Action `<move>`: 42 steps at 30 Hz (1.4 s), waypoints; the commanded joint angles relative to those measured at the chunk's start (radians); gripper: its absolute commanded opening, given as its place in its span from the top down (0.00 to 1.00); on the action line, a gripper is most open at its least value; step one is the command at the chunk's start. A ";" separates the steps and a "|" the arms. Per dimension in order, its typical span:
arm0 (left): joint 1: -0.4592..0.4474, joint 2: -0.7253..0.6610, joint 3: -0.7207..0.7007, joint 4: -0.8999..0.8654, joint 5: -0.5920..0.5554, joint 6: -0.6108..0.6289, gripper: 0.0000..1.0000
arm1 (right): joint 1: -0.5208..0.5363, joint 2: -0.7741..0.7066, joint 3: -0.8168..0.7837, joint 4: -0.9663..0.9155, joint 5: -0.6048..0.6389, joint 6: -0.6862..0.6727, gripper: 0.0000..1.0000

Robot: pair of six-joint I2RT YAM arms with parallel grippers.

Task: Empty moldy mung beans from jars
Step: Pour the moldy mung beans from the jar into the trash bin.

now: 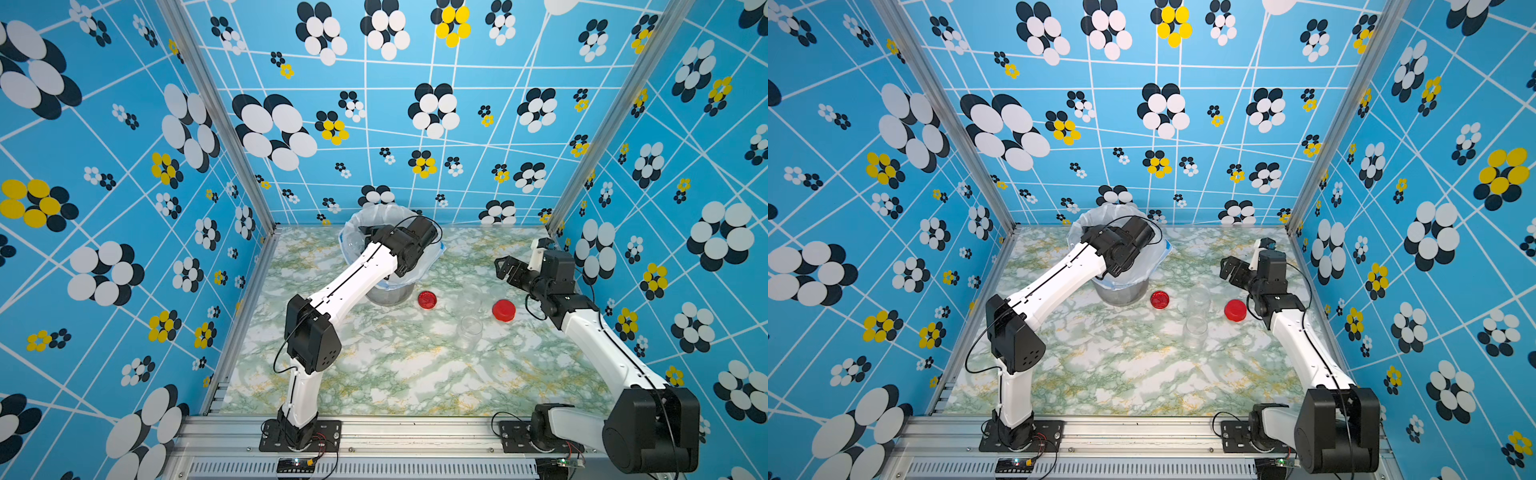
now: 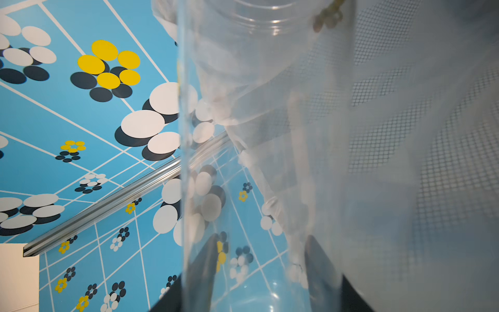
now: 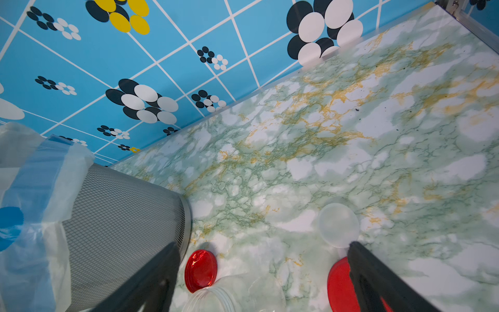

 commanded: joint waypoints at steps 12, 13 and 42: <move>0.018 -0.004 0.045 0.239 -0.066 0.200 0.64 | 0.009 0.024 -0.004 0.016 -0.025 0.008 0.01; 0.013 0.001 0.065 0.190 -0.037 0.152 0.64 | 0.009 0.026 -0.005 0.015 -0.025 0.008 0.01; -0.002 0.043 0.051 -0.209 -0.015 -0.192 0.62 | 0.009 0.018 -0.003 0.011 -0.016 0.007 0.01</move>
